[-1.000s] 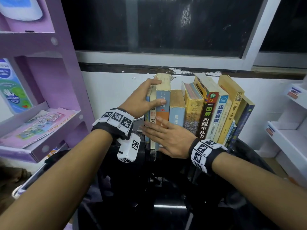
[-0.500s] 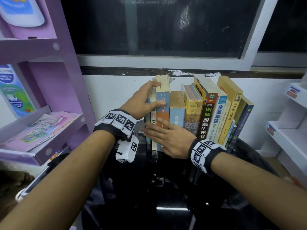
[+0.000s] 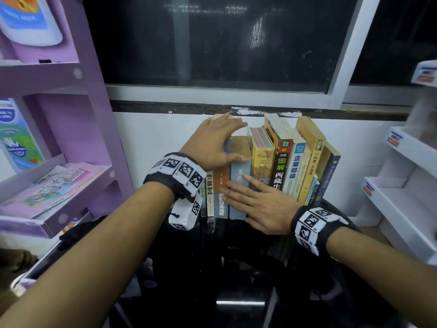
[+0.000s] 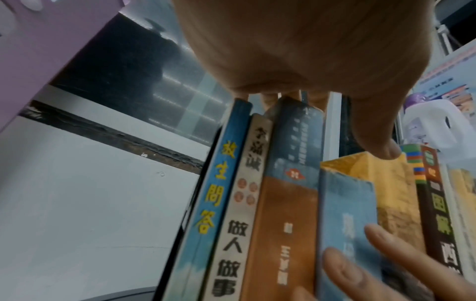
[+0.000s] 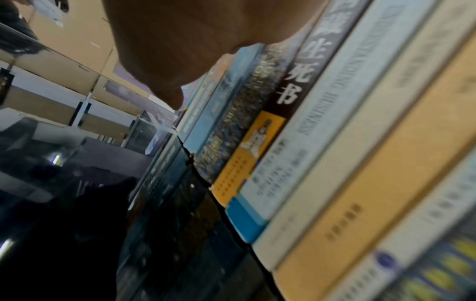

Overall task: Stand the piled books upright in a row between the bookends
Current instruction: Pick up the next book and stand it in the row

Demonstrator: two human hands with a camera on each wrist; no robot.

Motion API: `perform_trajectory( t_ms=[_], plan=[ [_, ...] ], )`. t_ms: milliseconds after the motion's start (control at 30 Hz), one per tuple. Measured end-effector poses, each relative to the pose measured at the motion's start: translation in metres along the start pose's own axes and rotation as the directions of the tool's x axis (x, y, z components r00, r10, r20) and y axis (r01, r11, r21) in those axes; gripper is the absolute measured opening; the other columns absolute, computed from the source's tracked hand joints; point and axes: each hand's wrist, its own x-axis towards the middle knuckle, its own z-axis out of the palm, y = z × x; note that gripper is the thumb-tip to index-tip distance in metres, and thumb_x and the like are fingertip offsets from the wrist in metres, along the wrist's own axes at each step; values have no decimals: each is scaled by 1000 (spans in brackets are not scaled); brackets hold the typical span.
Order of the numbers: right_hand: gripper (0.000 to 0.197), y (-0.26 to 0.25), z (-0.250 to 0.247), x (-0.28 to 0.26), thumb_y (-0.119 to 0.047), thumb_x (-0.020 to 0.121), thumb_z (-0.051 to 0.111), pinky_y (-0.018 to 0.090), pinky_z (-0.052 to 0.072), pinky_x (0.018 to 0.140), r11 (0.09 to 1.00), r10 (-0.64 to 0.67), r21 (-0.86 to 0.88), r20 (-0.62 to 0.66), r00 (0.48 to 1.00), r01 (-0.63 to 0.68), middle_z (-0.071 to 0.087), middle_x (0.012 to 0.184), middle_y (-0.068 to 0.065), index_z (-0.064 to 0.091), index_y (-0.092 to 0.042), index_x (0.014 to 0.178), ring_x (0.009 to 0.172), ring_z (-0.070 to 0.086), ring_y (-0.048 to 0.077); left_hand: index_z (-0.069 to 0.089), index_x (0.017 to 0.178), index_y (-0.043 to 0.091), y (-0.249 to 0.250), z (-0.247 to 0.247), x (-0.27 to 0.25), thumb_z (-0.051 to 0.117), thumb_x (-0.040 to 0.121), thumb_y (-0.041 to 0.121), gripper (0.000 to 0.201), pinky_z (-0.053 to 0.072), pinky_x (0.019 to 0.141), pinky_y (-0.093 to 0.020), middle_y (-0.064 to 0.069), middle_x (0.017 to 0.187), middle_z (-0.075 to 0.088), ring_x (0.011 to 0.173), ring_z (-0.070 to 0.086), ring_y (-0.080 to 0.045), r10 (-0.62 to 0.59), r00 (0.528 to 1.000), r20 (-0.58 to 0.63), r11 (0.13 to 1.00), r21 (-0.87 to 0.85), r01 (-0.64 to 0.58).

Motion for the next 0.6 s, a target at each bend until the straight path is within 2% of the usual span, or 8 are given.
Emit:
perform_trajectory(
  t_ms=[167, 600],
  plan=[
    [75, 5, 7, -6, -48, 96, 39, 50, -3, 120, 1000, 6, -20, 21, 1000, -6, 8, 162, 9, 13, -8, 154, 150, 0, 25, 37, 146, 26, 2, 5, 1, 73, 73, 56, 87, 23, 115, -35, 3, 154, 34, 142, 28, -17, -30, 999, 28, 999, 30, 29],
    [77, 9, 20, -2, -49, 95, 38, 50, -3, 120, 1000, -17, -5, -20, 1000, 17, 4, 162, 9, 12, -7, 154, 150, -3, 24, 40, 143, 24, -3, 6, 0, 73, 70, 55, 86, 26, 114, -37, 0, 151, 39, 141, 31, -20, -32, 998, 57, 999, 21, 31]
  ],
)
